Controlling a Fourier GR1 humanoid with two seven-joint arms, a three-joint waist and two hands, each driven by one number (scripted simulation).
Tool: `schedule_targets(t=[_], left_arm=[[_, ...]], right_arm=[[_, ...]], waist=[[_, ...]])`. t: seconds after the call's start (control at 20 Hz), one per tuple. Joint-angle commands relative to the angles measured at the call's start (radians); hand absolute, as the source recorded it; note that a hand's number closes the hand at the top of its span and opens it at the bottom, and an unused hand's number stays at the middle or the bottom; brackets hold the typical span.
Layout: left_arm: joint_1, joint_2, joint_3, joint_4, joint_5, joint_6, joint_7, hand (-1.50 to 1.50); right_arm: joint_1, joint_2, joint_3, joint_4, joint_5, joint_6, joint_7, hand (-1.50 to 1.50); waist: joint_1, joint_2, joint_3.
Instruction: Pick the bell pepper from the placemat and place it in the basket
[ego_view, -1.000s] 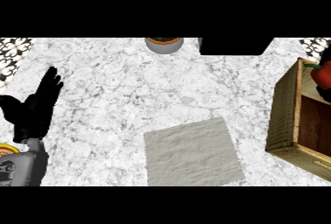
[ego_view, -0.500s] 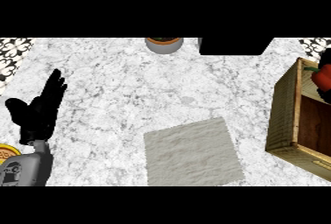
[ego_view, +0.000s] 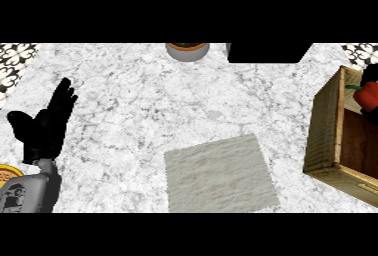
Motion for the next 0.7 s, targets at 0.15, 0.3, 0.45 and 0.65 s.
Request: schedule_targets(t=[0.15,0.3,0.45,0.65], left_arm=[[-0.008,-0.002,-0.003,0.009,-0.017,0.011,-0.002,0.0],[0.054,-0.028,-0.015,0.0,-0.012,0.004,-0.051,0.0],[-0.033,0.026,0.026,-0.001,0.022,-0.02,0.041,0.0],[0.017,0.016,0.012,-0.049,0.015,-0.02,0.038,0.0]], right_arm=[[0.003,0.013,-0.011,0.015,-0.005,0.086,0.036,1.5],[-0.032,-0.013,-0.029,0.055,0.011,0.124,0.083,1.5],[0.043,0.011,-0.047,0.043,0.007,0.084,0.095,1.5],[0.006,0.056,-0.096,-0.005,-0.049,0.054,0.122,-1.5]], waist=[[-0.002,-0.001,0.0],[0.001,0.0,0.0],[-0.004,-0.001,0.0],[0.0,-0.001,0.0]])
